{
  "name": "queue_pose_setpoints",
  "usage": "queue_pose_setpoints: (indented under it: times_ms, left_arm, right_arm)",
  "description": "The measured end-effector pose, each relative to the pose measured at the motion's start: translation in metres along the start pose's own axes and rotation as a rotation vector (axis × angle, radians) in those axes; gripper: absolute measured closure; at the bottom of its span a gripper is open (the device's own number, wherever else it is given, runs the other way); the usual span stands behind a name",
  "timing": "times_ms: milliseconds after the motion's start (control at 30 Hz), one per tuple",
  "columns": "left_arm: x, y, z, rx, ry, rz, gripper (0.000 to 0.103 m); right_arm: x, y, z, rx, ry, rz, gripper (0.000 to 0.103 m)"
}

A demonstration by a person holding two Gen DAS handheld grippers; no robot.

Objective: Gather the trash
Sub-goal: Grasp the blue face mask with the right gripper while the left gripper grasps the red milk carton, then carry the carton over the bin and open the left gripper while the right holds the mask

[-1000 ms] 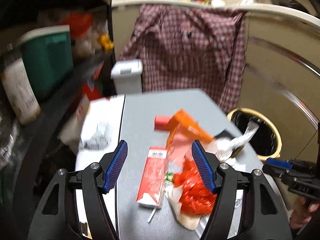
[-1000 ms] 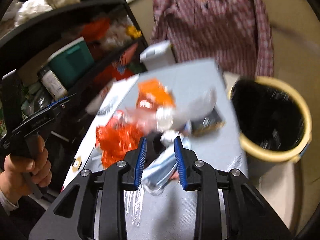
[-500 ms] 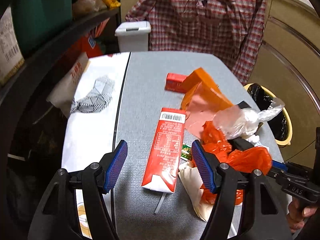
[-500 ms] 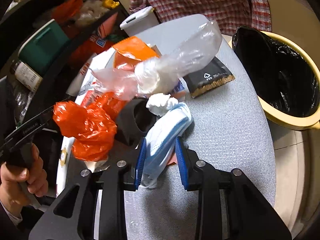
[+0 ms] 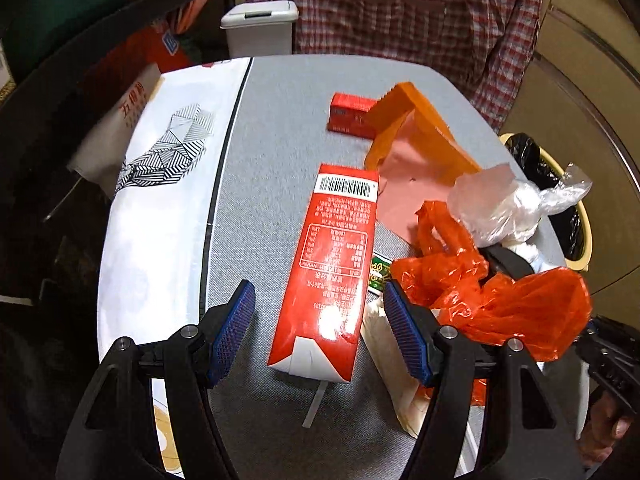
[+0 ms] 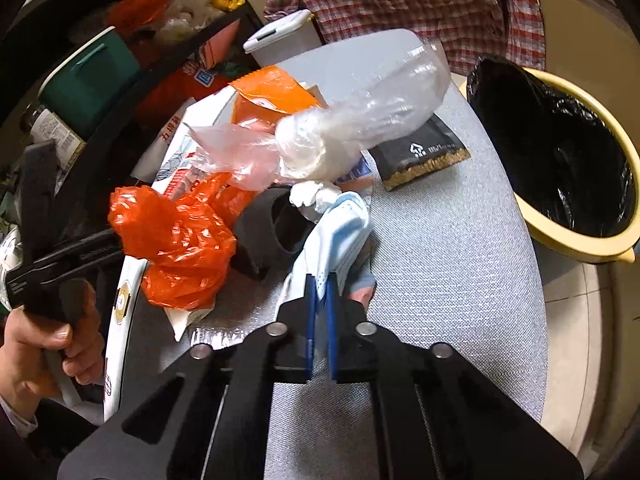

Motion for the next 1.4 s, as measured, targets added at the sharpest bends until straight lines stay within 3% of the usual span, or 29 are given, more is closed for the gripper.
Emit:
queue_pose_setpoints:
  times_ms: [167, 300, 800, 1067, 1400]
  left_arm:
    - [-0.002, -0.002, -0.001, 0.019, 0.007, -0.005, 0.06]
    - [-0.002, -0.003, 0.005, 0.007, -0.008, -0.018, 0.063]
    - [0.003, -0.022, 0.071, -0.176, -0.043, 0.057, 0.064]
    - [-0.024, -0.03, 0.105, -0.286, -0.068, 0.048, 0.064]
    - [-0.058, -0.039, 0.132, -0.397, -0.064, 0.031, 0.064]
  right_arm:
    - [0.008, -0.004, 0.015, -0.039, -0.008, 0.04, 0.1]
    - [0.012, -0.006, 0.03, -0.074, -0.019, 0.064, 0.1]
    - [0.002, -0.023, 0.1, -0.222, -0.038, 0.111, 0.1]
    - [-0.01, -0.065, 0.16, -0.301, -0.045, 0.143, 0.1]
    - [-0.055, -0.114, 0.197, -0.429, 0.084, 0.176, 0.1]
Point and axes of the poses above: each gripper's, at about its wrist camera, not at the fingertips, and z roughly against the way its jaws point, x to its left, y to its underside, the point moved 2 cm from there along -z, roughly the way its jaws point, and after that the axes turned 1 degree about -z, right-handed, at the moved point
